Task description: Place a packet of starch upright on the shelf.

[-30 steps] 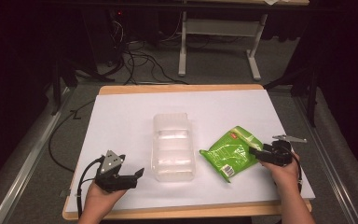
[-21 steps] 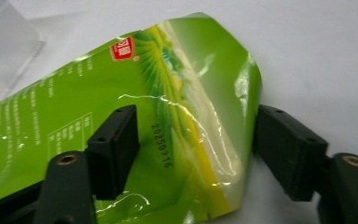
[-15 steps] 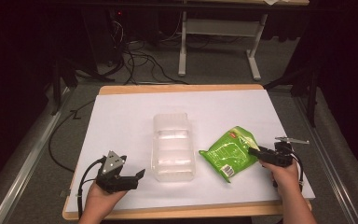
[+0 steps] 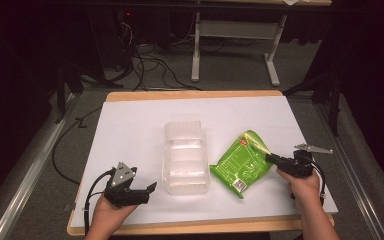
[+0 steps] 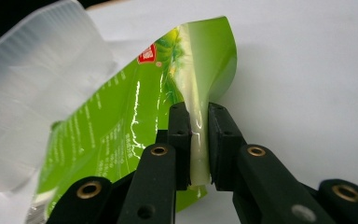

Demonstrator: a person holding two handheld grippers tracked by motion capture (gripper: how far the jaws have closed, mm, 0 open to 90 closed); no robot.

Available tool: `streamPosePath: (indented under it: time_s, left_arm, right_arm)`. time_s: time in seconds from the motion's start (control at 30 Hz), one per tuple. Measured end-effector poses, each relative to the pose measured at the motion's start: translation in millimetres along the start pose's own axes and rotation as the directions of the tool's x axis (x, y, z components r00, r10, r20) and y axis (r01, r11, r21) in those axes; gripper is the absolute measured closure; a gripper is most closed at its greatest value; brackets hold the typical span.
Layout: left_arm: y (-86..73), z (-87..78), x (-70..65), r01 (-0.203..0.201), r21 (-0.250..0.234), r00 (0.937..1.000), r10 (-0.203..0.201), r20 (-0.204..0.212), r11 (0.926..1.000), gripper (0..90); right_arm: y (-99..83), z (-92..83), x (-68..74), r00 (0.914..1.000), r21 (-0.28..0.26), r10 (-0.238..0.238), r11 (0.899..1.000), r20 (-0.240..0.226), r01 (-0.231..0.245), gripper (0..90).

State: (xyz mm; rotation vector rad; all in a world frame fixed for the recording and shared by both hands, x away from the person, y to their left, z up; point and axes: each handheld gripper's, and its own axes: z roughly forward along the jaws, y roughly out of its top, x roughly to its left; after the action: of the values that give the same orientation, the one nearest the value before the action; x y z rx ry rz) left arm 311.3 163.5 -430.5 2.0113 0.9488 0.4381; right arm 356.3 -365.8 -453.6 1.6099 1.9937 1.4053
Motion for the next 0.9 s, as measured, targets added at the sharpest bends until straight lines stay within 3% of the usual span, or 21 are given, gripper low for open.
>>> streamPosePath:
  time_s: [0.1,0.13,0.4,0.57,0.6,0.63,0.73,0.77,0.9]
  left_arm:
    - [-0.1,-0.9,-0.1,-0.002,-0.002,1.0000,0.002,-0.001,1.0000,16.4]
    - [0.1,-0.9,0.3,0.003,-0.004,1.0000,-0.003,0.006,1.0000,16.5]
    - [0.7,-2.6,1.4,0.005,-0.014,1.0000,-0.005,0.003,0.9999,16.8]
    - [0.7,-2.7,1.9,0.008,-0.014,1.0000,-0.008,0.002,0.9999,16.8]
    - [0.7,-2.6,2.3,0.007,-0.014,1.0000,-0.007,0.001,0.9999,16.8]
    - [0.7,-2.6,2.3,0.007,-0.014,1.0000,-0.007,0.001,0.9999,16.8]
    - [0.6,-3.0,2.4,0.008,-0.017,1.0000,-0.008,0.001,0.9998,16.8]
    - [0.6,-3.0,2.4,0.008,-0.017,1.0000,-0.008,0.001,0.9998,16.8]
    - [0.6,-3.5,3.4,0.012,-0.015,0.9999,-0.012,-0.006,0.9998,16.9]
  right_arm:
    - [3.8,-4.5,10.5,0.9996,-0.031,-0.028,0.999,-0.004,0.028,82.3]
    - [6.2,-8.4,18.8,0.9982,-0.058,-0.059,0.997,-0.011,0.058,82.9]
    - [13.0,-18.8,40.3,0.9907,-0.112,-0.131,0.986,-0.037,0.126,85.3]
    - [17.3,-24.8,59.4,0.9826,-0.156,-0.183,0.972,-0.031,0.176,86.2]
    - [19.6,-27.0,70.5,0.9763,-0.175,-0.214,0.963,-0.030,0.206,86.5]
    - [19.6,-27.0,70.5,0.9763,-0.175,-0.214,0.963,-0.030,0.206,86.5]
    - [23.7,-28.5,88.2,0.9664,-0.208,-0.256,0.947,-0.025,0.245,86.8]
    - [23.7,-28.5,88.2,0.9664,-0.208,-0.256,0.947,-0.025,0.245,86.8]
    - [28.7,-29.1,104.3,0.9561,-0.243,-0.293,0.928,-0.012,0.281,87.0]
